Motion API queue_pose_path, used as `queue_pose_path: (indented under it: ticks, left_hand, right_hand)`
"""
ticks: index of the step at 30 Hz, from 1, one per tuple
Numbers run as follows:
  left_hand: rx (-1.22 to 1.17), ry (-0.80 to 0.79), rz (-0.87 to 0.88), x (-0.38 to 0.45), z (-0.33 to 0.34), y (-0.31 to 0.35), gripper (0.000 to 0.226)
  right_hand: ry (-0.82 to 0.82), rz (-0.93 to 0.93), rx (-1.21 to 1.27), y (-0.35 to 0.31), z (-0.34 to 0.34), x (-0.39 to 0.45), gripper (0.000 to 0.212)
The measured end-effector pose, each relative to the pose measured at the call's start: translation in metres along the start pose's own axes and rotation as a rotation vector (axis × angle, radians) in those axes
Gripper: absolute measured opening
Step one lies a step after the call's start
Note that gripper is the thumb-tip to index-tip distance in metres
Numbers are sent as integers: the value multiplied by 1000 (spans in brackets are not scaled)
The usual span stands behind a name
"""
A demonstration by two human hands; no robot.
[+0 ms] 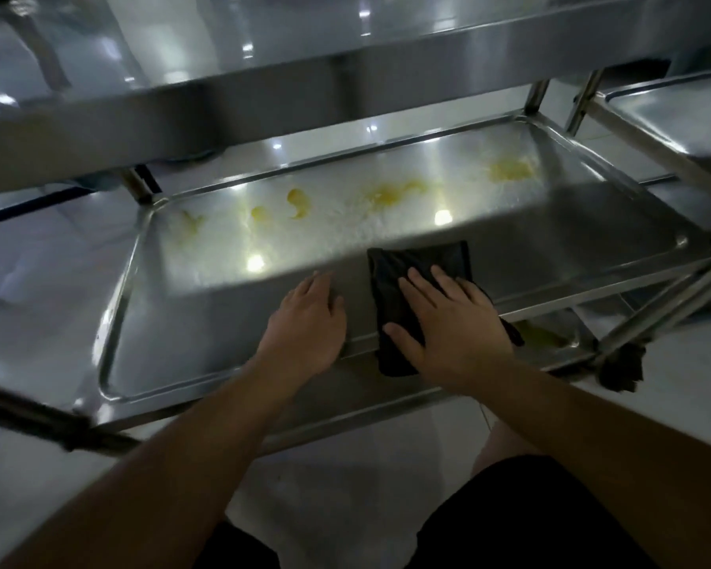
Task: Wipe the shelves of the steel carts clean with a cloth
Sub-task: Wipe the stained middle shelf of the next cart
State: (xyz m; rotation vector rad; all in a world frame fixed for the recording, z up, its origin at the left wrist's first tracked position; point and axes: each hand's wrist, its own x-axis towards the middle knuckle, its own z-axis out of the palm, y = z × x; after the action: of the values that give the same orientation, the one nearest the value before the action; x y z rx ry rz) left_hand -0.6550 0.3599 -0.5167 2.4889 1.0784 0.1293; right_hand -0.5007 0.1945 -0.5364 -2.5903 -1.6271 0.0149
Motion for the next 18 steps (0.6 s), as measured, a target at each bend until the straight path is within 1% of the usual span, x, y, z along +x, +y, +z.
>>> queue_pose_path:
  ticks: [2, 5, 6, 8, 12, 13, 16, 18]
  left_hand:
    - [35, 41, -10, -18, -13, -35, 54]
    - [96, 143, -119, -55, -28, -87, 58]
    - [112, 172, -160, -65, -34, -102, 59]
    - [138, 193, -222, -80, -44, -126, 58]
    - [141, 147, -259, -93, -49, -143, 62]
    - [143, 147, -260, -95, -47, -142, 62]
    - [180, 214, -244, -97, -39, -140, 62]
    - [176, 219, -245, -96, -38, -141, 62]
  right_hand:
    - [-44, -55, -11, -7, -3, 1, 100]
    - [-91, -149, -11, -40, -5, 2, 113]
    - [-97, -193, -10, -56, -4, 4, 114]
    - [-93, -294, 6, -88, 1, 10, 105]
    - [-50, -454, 11, -142, 13, 24, 88]
    - [-41, -482, 13, -148, 16, 27, 85]
    - [-13, -547, 38, -150, 20, 29, 75]
    - [-5, -585, 37, -147, 19, 28, 69]
